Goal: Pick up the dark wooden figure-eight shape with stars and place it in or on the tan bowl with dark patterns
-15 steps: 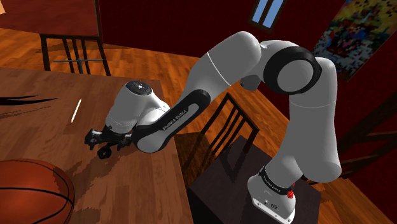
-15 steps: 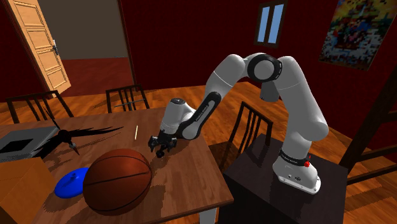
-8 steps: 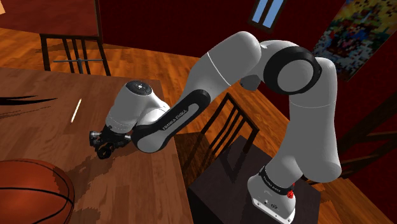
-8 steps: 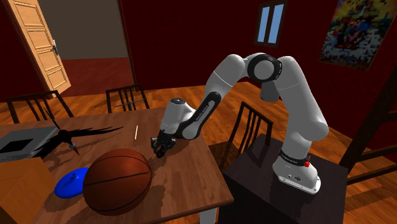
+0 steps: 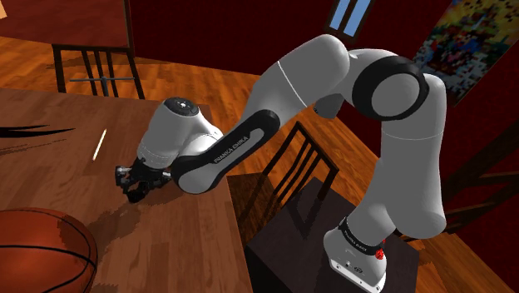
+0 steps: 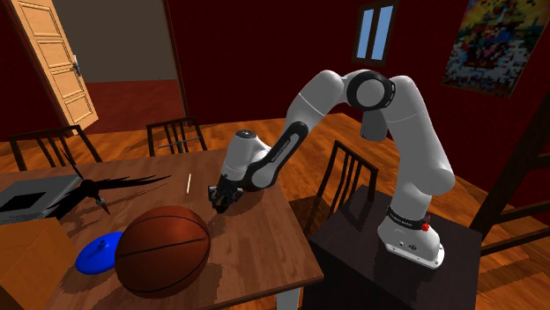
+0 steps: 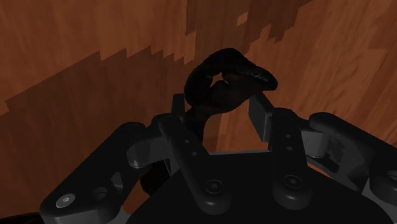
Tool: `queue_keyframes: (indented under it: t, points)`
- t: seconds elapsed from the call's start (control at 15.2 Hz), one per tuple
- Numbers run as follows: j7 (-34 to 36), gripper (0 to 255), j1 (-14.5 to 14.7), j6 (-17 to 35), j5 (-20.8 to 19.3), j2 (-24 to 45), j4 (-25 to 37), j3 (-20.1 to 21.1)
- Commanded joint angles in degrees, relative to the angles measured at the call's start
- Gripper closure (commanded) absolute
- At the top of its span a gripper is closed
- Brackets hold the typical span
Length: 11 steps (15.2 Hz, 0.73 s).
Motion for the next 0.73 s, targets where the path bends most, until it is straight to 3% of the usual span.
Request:
queue_keyframes:
  t: [0.0,0.66]
  points:
    - [-0.2,255,-0.3,-1.0,0.3,-1.3,-0.3,0.4]
    - [-1.4,255,-1.7,-6.7,2.1,-6.8,-0.1,2.2]
